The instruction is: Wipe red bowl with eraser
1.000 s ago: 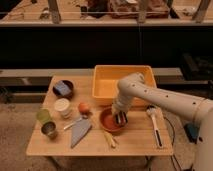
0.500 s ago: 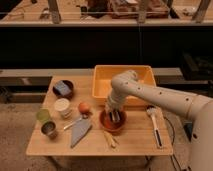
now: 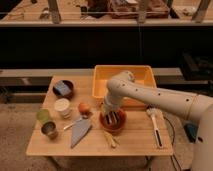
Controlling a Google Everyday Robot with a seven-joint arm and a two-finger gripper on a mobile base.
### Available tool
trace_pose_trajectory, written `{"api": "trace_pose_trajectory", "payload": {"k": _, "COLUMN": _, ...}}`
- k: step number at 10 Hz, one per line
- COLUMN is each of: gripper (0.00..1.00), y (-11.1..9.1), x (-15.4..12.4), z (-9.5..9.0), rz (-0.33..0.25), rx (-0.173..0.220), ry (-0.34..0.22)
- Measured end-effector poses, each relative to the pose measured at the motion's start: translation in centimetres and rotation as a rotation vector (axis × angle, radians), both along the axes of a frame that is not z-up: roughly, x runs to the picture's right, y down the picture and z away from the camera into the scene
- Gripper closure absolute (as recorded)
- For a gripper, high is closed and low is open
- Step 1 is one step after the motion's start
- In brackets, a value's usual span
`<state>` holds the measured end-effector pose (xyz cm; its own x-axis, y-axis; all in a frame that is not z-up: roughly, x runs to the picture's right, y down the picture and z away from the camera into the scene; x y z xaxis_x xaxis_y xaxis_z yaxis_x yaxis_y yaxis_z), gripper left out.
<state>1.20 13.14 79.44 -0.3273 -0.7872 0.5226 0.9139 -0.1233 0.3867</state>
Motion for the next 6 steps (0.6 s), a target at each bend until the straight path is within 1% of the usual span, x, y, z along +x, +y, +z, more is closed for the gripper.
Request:
{"api": "trace_pose_trajectory", "payload": {"k": 1, "gripper": 1.00, "y": 0.6, "x": 0.0, "z": -0.5, "rz": -0.008, "rx": -0.002, "ry": -0.006}}
{"api": "trace_pose_trajectory", "payload": {"k": 6, "gripper": 1.00, "y": 2.0, "x": 0.4, "z": -1.2, "rz": -0.013, "rx": -0.014, "ry": -0.019}}
